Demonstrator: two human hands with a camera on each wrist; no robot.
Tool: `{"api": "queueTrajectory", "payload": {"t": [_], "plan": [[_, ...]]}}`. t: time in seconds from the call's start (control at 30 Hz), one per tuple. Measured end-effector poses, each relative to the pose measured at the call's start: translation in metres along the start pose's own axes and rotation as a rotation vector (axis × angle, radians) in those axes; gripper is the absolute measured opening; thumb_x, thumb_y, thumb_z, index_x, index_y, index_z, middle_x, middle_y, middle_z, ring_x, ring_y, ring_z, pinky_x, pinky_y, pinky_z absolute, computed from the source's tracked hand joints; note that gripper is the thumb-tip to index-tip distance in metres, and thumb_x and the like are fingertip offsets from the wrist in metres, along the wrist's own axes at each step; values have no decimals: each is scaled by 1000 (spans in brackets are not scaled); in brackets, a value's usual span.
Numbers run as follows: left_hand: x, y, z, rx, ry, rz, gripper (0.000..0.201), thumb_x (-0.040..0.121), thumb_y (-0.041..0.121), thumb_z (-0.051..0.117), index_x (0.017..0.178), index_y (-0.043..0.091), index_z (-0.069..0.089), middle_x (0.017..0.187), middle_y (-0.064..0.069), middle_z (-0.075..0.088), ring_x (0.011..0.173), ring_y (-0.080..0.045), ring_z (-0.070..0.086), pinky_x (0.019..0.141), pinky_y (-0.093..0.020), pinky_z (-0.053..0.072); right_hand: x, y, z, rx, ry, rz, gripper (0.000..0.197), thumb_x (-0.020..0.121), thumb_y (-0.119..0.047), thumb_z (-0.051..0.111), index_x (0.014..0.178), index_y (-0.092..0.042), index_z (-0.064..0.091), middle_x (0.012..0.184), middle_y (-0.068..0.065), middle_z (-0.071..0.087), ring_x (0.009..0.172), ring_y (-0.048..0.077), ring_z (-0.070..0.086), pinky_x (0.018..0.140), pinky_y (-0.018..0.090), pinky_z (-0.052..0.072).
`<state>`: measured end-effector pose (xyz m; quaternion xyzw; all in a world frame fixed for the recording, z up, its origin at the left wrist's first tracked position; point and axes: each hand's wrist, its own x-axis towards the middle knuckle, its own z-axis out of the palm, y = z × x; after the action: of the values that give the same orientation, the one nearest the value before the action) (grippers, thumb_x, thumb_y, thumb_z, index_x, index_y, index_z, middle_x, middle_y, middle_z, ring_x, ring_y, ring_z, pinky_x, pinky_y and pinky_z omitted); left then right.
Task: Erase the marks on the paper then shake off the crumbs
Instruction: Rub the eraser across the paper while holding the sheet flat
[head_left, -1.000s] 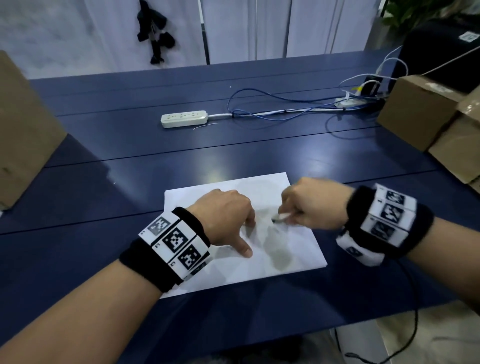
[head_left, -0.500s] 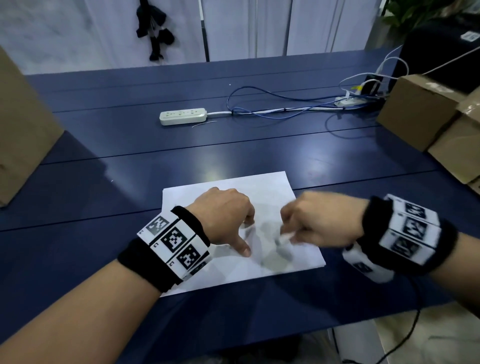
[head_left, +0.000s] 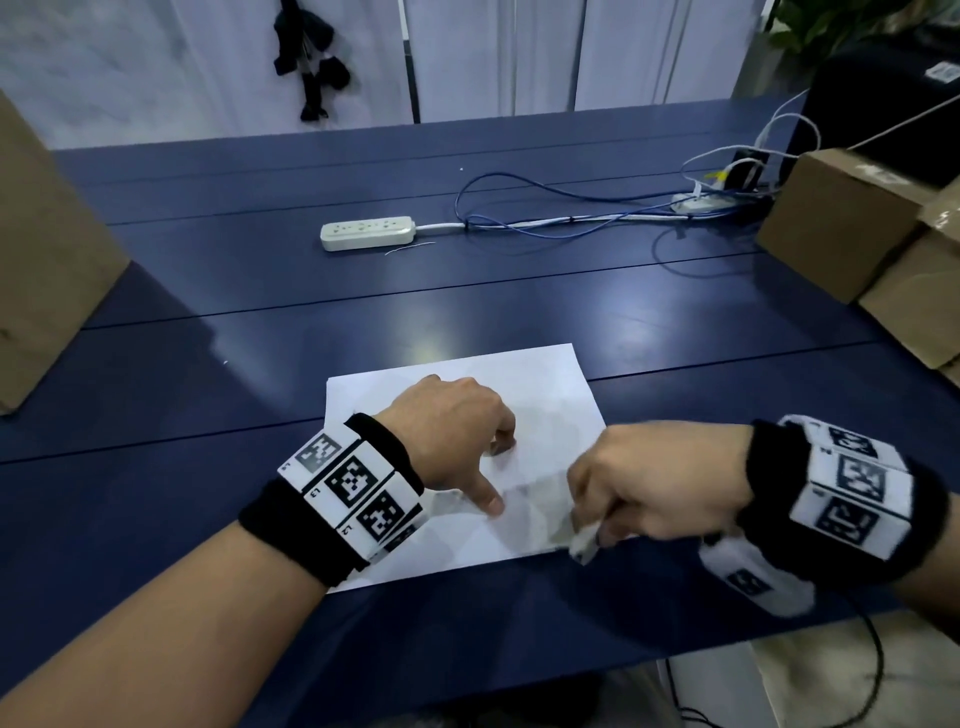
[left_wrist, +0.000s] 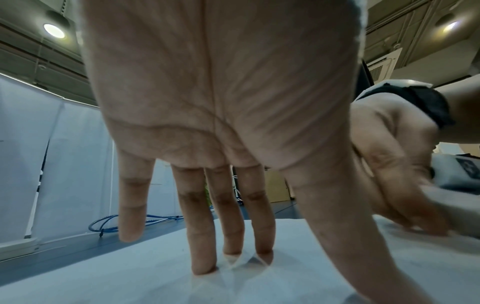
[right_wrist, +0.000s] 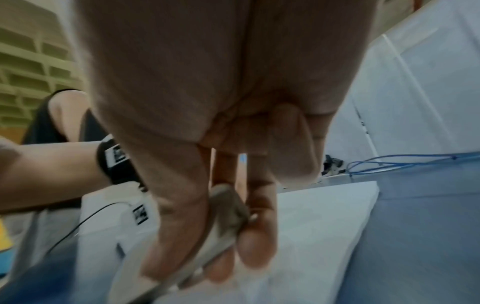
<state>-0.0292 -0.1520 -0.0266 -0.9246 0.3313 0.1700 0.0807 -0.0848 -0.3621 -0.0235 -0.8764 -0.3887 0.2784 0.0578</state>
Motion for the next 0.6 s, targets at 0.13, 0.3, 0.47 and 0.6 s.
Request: {"api": "queueTrajectory", "payload": {"t": [0.13, 0.3, 0.47, 0.6], "plan": [[-2, 0, -1, -9, -3, 8, 56, 65, 68, 77, 106, 33, 63, 108, 16, 61, 101, -14, 57, 90, -38, 47, 22, 29, -20, -117, 213, 238, 24, 87, -43, 59, 100, -30, 73, 91, -5, 69, 84, 16, 59, 76, 34, 52], [-1, -1, -1, -2, -4, 14, 57, 65, 68, 76, 107, 32, 63, 108, 15, 62, 102, -14, 56, 89, -37, 46, 19, 33, -21, -286, 236, 249, 31, 89, -50, 50, 103, -30, 69, 99, -8, 64, 95, 21, 60, 75, 32, 51], [0, -1, 0, -5, -9, 11, 56, 64, 69, 77, 102, 31, 62, 106, 14, 61, 100, -15, 56, 88, -38, 46, 2, 10, -9, -106, 100, 77, 27, 88, -42, 56, 110, -34, 68, 104, -9, 66, 95, 13, 58, 78, 30, 49], [-1, 0, -1, -5, -8, 19, 55, 66, 67, 76, 107, 32, 63, 109, 15, 61, 103, -13, 55, 90, -37, 46, 25, 39, -27, -180, 269, 292, 45, 73, -59, 39, 96, -35, 68, 87, -4, 68, 87, 25, 63, 75, 42, 55]]}}
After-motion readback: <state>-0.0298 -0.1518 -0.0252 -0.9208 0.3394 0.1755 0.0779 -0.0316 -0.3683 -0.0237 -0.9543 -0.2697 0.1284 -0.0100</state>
